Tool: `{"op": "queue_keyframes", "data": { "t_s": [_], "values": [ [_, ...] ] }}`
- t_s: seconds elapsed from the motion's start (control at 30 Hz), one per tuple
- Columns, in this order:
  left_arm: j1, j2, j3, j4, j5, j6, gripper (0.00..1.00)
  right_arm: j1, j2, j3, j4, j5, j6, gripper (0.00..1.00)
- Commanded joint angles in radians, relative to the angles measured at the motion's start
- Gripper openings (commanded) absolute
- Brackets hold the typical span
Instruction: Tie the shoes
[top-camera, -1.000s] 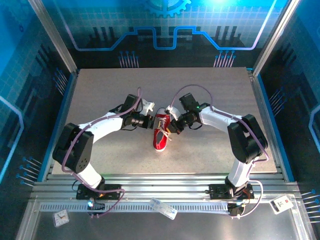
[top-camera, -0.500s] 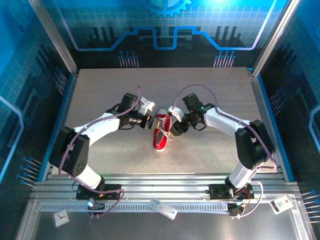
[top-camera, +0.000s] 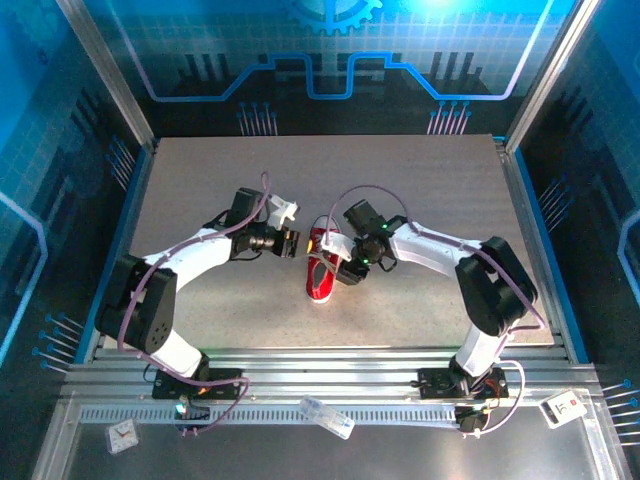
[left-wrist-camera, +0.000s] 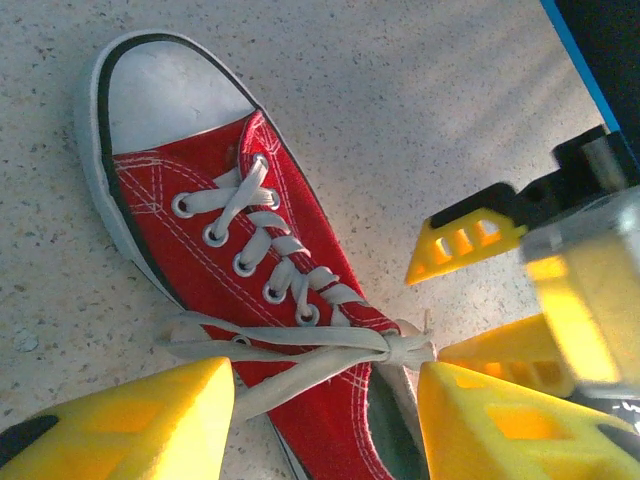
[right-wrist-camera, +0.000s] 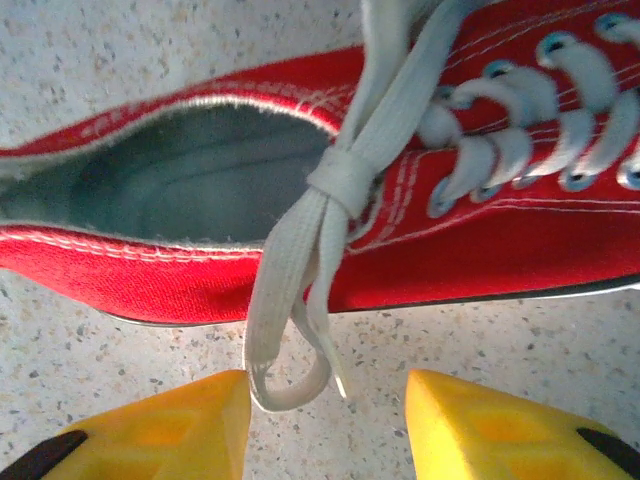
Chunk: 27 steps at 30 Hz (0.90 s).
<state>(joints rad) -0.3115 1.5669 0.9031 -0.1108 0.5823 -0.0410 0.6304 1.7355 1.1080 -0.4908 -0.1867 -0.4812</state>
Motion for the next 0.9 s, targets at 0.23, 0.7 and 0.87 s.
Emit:
{"op": "queue_keyframes", "data": {
  "t_s": [0.23,0.7,0.87],
  "values": [
    [0.011,-0.042,-0.036,0.040,0.037,-0.017,0.52,0.015,0.031,0.049,0.000,0.064,-0.047,0.38],
    [0.013,-0.022,-0.029,0.049,0.047,-0.025,0.52,0.009,-0.028,0.051,-0.072,0.044,-0.056,0.35],
    [0.013,-0.022,-0.033,0.048,0.046,-0.026,0.52,0.018,-0.001,0.077,-0.079,0.038,-0.062,0.34]
  ]
}}
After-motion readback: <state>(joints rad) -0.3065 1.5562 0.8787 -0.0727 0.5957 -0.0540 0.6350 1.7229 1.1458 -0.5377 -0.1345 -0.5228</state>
